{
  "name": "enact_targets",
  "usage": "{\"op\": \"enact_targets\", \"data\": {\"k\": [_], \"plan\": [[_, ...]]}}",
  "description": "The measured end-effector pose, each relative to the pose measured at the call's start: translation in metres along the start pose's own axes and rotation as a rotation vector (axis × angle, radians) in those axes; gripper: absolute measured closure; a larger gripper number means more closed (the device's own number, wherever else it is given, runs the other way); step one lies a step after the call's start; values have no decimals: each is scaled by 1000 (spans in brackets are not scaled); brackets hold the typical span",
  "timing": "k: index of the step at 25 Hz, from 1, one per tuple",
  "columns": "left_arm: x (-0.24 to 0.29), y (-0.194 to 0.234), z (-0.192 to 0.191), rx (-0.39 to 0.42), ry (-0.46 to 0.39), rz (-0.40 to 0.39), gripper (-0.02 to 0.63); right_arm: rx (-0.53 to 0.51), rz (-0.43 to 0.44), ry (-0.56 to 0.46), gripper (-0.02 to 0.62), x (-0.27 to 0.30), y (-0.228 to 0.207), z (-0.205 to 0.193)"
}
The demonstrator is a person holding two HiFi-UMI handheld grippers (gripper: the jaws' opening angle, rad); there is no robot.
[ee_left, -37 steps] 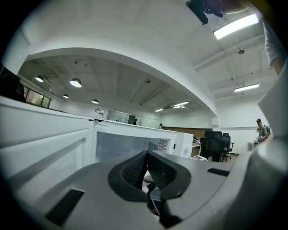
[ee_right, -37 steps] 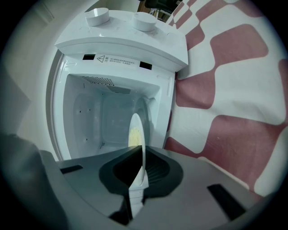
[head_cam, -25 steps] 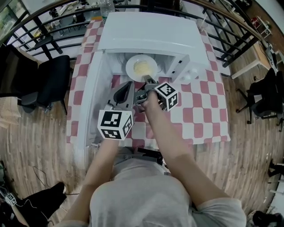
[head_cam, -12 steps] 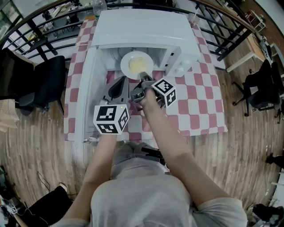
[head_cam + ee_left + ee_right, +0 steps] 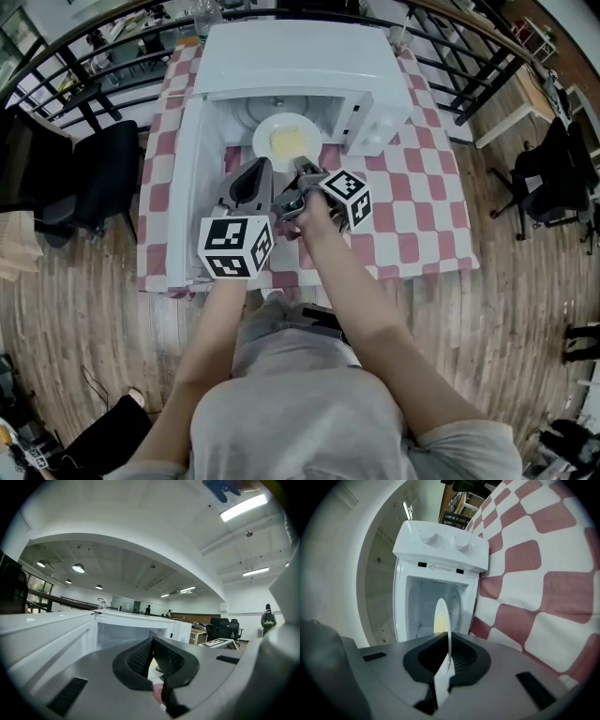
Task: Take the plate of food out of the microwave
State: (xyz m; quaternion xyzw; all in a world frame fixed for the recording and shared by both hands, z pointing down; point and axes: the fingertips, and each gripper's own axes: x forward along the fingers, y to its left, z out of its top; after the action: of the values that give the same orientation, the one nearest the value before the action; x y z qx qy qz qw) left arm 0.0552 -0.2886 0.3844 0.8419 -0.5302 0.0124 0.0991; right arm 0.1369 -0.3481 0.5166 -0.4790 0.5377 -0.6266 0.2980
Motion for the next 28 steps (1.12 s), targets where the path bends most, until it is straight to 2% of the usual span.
{"op": "enact_targets", "data": {"k": [15,28], "plan": [[-8,-23,-3,20,15,-20,603,-4,15,-9,563,-36,6,3],[-7,-25,-1,29,2,-32,603,-16,58,-18,563,-55,19,9]]}}
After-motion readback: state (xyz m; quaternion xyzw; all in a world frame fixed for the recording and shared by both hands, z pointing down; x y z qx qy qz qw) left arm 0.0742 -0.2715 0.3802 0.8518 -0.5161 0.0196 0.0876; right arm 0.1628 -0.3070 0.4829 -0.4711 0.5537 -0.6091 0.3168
